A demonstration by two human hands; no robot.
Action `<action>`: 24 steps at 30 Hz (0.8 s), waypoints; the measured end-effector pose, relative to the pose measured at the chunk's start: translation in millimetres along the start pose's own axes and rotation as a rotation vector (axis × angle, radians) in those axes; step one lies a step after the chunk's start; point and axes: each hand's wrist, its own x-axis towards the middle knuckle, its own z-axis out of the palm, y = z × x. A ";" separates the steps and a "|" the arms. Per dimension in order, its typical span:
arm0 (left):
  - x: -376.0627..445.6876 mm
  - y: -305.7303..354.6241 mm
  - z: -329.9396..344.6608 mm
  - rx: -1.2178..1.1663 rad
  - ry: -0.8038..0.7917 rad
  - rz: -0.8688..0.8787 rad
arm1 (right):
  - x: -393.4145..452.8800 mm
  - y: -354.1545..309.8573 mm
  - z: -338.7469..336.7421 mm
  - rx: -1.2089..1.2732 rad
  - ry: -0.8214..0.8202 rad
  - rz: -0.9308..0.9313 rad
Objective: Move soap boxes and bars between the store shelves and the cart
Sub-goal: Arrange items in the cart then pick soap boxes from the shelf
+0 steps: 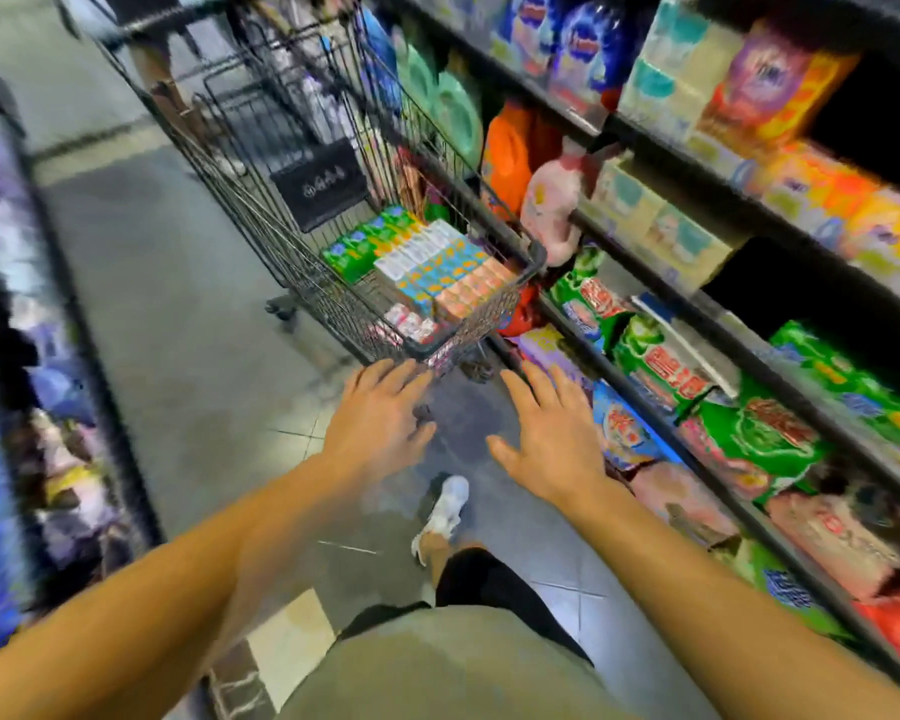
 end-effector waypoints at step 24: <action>299.7 -217.5 -10.3 0.002 -0.301 0.188 | 308.1 -44.2 34.4 0.169 -0.212 0.235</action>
